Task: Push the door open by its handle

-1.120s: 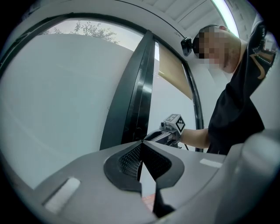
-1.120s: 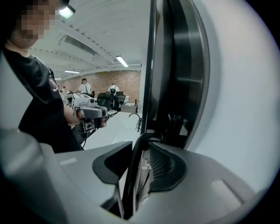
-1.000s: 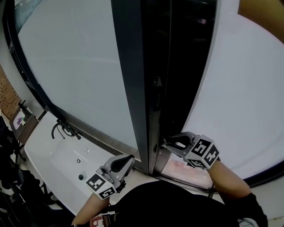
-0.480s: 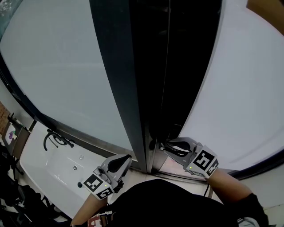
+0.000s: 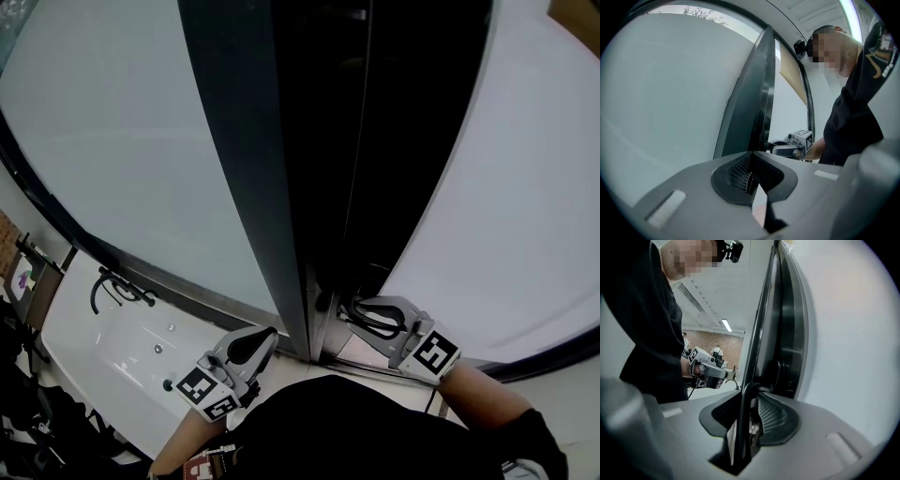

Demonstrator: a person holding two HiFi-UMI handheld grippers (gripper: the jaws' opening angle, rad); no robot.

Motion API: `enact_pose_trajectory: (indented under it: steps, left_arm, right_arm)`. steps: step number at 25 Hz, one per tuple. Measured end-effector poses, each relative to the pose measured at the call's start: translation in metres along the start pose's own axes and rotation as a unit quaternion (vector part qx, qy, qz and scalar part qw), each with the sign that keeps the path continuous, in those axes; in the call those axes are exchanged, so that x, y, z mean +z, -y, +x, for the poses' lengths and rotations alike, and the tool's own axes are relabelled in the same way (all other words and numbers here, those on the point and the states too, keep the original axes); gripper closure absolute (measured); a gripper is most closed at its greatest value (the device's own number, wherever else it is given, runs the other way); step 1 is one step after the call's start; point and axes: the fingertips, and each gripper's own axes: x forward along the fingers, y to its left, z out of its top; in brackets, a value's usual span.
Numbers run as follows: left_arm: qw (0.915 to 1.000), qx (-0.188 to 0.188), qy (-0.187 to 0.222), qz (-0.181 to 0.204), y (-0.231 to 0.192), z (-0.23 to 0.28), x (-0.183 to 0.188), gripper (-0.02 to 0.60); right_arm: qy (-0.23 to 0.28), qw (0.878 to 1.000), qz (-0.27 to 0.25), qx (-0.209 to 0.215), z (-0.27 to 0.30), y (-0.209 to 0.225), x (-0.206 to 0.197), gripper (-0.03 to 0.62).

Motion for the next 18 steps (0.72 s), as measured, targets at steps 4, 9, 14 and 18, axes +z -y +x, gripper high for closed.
enact_pose_trajectory:
  steps: [4,9,14,18]
  left_arm:
    - [1.0000,-0.002,0.004,0.004,0.002,0.004,0.001,0.581]
    - [0.9999,0.005,-0.008,-0.004,-0.005,-0.006,0.000,0.581]
    - [0.9998,0.013,-0.010,-0.005,-0.021,-0.011,-0.011,0.581]
    - [0.9996,-0.014,-0.023,0.004,0.003,0.012,-0.013,0.581]
  right_arm:
    - [-0.040,0.997,0.035,0.052,0.027,-0.014,-0.048,0.476]
    - [-0.037,0.998,0.044,0.041,0.038,0.007,-0.050,0.479]
    - [-0.073,0.996,0.041,0.016,0.063,0.050,-0.063,0.480]
    - [-0.080,0.996,0.047,-0.013,0.069,0.103,-0.069,0.480]
